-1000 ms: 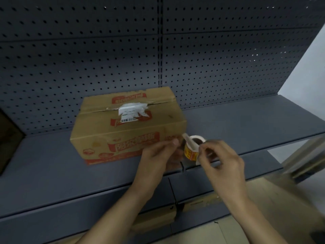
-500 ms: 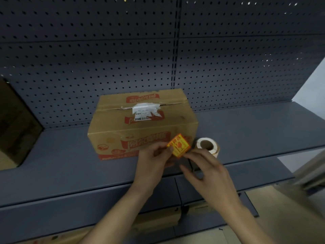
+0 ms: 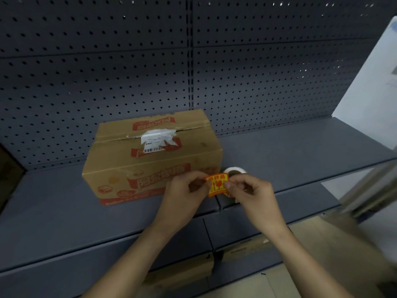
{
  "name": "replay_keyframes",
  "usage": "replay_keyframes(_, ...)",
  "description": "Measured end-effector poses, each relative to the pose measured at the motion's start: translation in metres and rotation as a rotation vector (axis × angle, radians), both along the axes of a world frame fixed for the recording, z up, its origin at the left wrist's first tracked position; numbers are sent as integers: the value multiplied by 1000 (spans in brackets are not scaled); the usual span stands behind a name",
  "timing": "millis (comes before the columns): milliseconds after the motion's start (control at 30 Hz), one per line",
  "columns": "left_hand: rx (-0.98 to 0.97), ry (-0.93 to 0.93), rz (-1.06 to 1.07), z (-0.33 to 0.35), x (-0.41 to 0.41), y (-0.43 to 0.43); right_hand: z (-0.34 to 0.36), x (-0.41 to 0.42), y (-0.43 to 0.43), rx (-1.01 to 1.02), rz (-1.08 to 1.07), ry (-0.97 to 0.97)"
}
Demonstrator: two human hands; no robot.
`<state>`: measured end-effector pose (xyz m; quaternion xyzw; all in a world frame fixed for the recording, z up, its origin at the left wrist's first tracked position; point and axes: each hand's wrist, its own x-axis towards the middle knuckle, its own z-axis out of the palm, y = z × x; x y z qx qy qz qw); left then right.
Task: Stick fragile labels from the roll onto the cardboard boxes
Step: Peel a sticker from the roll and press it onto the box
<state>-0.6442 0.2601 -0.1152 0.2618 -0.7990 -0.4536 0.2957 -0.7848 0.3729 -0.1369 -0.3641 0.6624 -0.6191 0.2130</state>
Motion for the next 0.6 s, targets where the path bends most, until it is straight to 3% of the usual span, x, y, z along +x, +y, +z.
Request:
replay_keyframes(133,-116,-20,31,0,-2,0,-1,-4,-1,32,-14,60)
replay_keyframes(300,-188,5,237,8,1,-14,1,-18,-4,30,-33,91)
replay_keyframes(467,-736,-108,267,8,-3,-43,-4,-31,-22,48,31,85)
replay_keyframes(600,-765,-342,220,1,-14,-60,-8,-35,-39,43,28,147)
